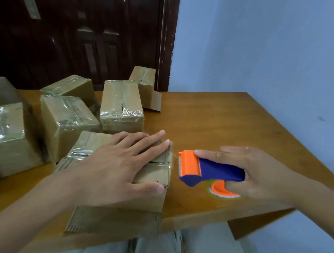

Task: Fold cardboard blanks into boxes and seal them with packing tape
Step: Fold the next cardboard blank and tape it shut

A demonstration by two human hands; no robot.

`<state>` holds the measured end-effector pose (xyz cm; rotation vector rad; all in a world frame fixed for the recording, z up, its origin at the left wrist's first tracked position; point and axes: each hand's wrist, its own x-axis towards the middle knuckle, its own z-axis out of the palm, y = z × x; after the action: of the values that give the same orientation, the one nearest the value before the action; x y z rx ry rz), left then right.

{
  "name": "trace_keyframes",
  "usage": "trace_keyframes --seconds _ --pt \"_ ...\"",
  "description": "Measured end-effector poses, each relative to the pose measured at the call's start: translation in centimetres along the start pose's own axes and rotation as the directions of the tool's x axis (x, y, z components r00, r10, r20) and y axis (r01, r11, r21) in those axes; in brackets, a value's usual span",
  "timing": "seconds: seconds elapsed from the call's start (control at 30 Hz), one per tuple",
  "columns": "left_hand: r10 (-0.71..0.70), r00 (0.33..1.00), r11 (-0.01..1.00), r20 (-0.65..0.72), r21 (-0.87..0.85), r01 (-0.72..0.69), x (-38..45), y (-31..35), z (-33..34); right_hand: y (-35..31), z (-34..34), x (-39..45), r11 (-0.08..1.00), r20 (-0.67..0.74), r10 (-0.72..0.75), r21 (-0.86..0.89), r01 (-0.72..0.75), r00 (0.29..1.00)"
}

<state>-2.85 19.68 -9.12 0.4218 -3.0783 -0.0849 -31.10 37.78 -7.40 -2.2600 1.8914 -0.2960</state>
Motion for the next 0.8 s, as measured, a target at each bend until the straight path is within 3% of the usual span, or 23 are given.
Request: trace_keyframes --seconds 0.33,0.57,0.67,0.8 --pt "-0.028 1.000 1.000 -0.002 0.012 0.028 0.0 0.2 0.1 -1.3 -3.3 3.4 0.945 0.023 -0.104 -0.310 0.106 0.994" --pt "-0.045 0.998 0.999 0.050 -0.005 0.045 0.1 1.1 -0.2 -5.4 -1.4 6.1 0.775 0.121 0.050 -0.631 0.038 0.991" --pt "-0.117 0.993 0.993 0.010 0.020 0.116 0.2 1.6 0.0 -4.8 1.0 6.9 0.765 0.039 0.140 -0.639 -0.084 0.989" --pt "-0.151 0.987 0.988 0.061 0.024 0.149 0.5 1.3 0.2 -2.0 4.0 6.3 0.751 -0.211 0.309 -0.544 -0.374 0.927"
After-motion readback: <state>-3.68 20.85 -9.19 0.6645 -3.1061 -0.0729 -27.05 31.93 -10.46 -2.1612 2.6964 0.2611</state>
